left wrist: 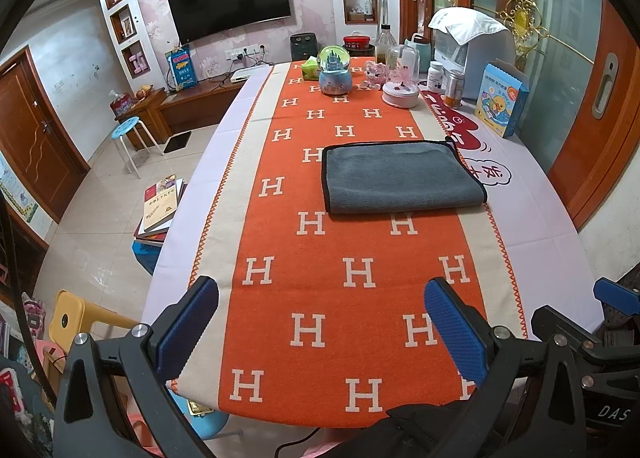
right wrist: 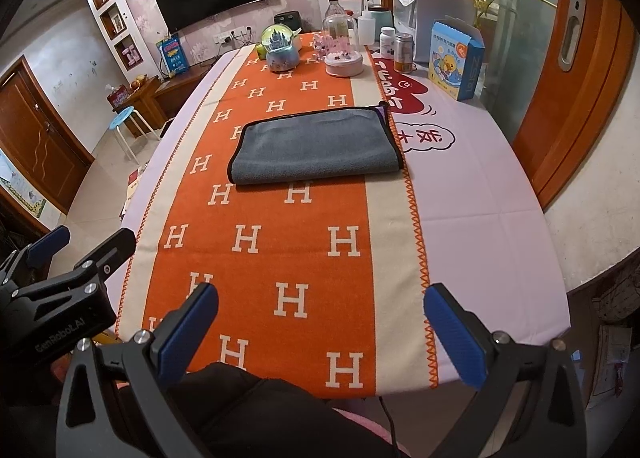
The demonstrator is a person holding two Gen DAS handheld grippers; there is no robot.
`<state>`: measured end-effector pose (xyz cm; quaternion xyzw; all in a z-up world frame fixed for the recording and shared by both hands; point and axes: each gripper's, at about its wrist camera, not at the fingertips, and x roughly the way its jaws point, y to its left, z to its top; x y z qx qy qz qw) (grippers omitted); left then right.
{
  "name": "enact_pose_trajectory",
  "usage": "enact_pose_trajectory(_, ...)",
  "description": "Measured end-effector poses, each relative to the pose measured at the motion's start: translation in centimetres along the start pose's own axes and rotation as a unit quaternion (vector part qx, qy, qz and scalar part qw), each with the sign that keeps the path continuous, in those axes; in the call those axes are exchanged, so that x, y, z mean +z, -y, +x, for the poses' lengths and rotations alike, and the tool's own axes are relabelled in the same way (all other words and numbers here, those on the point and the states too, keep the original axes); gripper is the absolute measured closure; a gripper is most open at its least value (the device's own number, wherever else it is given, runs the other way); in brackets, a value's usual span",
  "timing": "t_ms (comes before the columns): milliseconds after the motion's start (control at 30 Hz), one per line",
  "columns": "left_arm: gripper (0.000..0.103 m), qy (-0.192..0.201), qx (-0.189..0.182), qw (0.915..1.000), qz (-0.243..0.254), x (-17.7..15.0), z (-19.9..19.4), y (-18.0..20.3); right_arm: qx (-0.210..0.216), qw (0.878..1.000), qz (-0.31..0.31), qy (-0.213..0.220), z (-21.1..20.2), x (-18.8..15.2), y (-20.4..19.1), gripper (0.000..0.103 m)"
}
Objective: Fold towel
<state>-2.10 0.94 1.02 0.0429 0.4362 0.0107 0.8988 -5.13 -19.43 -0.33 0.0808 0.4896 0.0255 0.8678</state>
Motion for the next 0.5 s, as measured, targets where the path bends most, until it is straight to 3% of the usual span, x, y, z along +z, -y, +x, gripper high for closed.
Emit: enact_pose_trajectory(500, 0.001, 0.000, 0.000, 1.0000, 0.000, 0.09, 0.13, 0.11, 0.000, 1.000, 0.001, -0.002, 0.15, -0.23, 0.09, 0.000)
